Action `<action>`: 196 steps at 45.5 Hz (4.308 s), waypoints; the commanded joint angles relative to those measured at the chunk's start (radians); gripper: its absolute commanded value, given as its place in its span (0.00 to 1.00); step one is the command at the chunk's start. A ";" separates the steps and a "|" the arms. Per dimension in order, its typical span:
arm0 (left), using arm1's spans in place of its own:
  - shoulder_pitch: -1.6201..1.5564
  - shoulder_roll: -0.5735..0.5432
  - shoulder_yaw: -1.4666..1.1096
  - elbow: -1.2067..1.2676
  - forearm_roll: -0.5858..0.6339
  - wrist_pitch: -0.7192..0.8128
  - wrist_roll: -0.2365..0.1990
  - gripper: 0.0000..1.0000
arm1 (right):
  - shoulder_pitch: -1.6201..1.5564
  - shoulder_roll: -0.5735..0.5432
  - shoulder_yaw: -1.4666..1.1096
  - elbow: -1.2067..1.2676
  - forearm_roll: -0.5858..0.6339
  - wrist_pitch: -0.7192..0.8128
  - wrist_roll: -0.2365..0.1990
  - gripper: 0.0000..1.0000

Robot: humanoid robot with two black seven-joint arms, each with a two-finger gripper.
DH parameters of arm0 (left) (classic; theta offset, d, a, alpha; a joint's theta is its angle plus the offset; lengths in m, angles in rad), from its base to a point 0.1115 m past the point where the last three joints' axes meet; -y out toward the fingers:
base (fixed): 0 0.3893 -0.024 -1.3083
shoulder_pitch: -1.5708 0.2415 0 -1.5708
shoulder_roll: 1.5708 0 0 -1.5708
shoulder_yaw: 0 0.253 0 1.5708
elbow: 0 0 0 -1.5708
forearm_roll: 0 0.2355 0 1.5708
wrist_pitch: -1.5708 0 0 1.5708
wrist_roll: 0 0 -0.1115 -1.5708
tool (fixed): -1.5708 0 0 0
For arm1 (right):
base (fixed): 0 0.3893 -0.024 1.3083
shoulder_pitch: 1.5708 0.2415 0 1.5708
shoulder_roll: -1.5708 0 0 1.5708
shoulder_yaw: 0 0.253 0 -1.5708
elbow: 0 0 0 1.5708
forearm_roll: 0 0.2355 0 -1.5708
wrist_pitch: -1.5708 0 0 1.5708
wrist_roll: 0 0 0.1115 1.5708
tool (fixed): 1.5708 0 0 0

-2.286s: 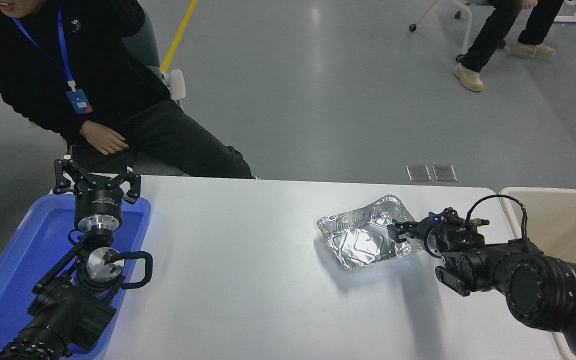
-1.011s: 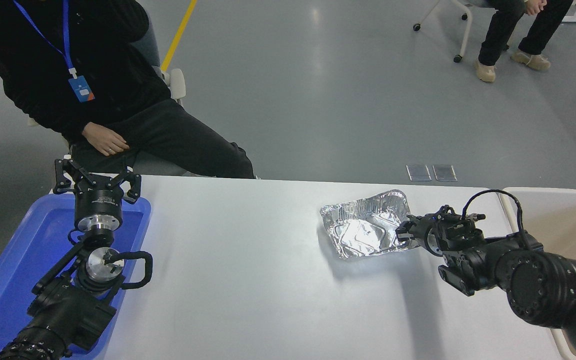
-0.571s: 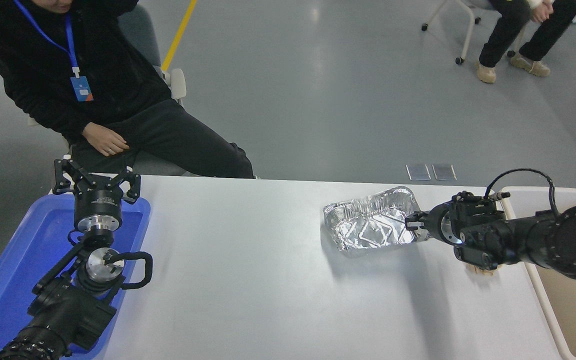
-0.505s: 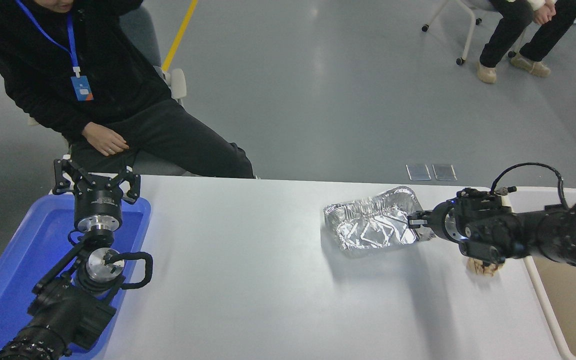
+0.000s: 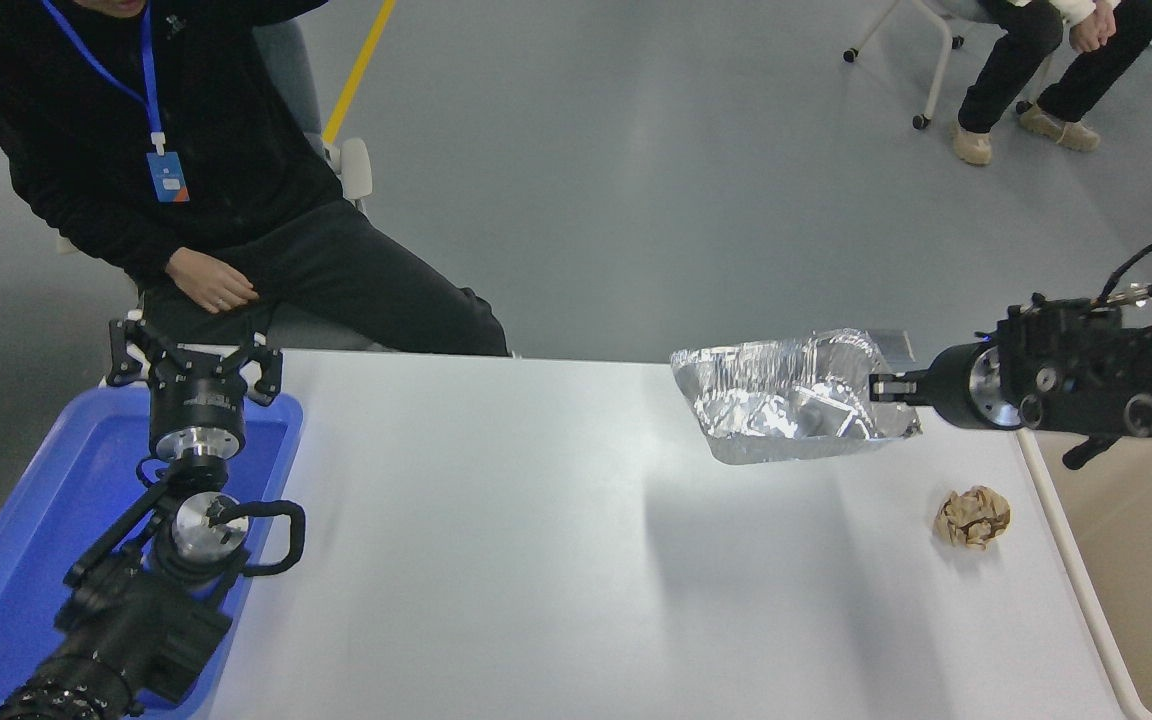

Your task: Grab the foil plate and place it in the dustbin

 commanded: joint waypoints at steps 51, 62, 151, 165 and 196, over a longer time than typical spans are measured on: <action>0.000 0.000 0.000 0.000 0.000 0.000 0.000 0.99 | 0.353 -0.552 -0.082 -0.091 0.493 -0.086 -0.077 0.00; 0.000 0.000 0.000 0.000 0.000 0.000 0.000 0.99 | -0.085 -0.610 0.174 -0.227 0.509 -0.191 -0.067 0.00; 0.000 0.000 0.000 0.000 0.000 0.000 0.000 0.99 | -1.375 0.113 1.073 -1.367 0.559 -0.043 -0.042 1.00; 0.000 0.000 0.000 0.000 0.000 0.000 0.000 0.99 | -1.268 0.086 1.055 -1.352 0.539 -0.036 -0.044 1.00; 0.000 0.000 0.000 0.000 0.001 0.000 0.000 0.99 | -0.732 -0.295 0.809 -0.668 0.245 -0.008 -0.053 1.00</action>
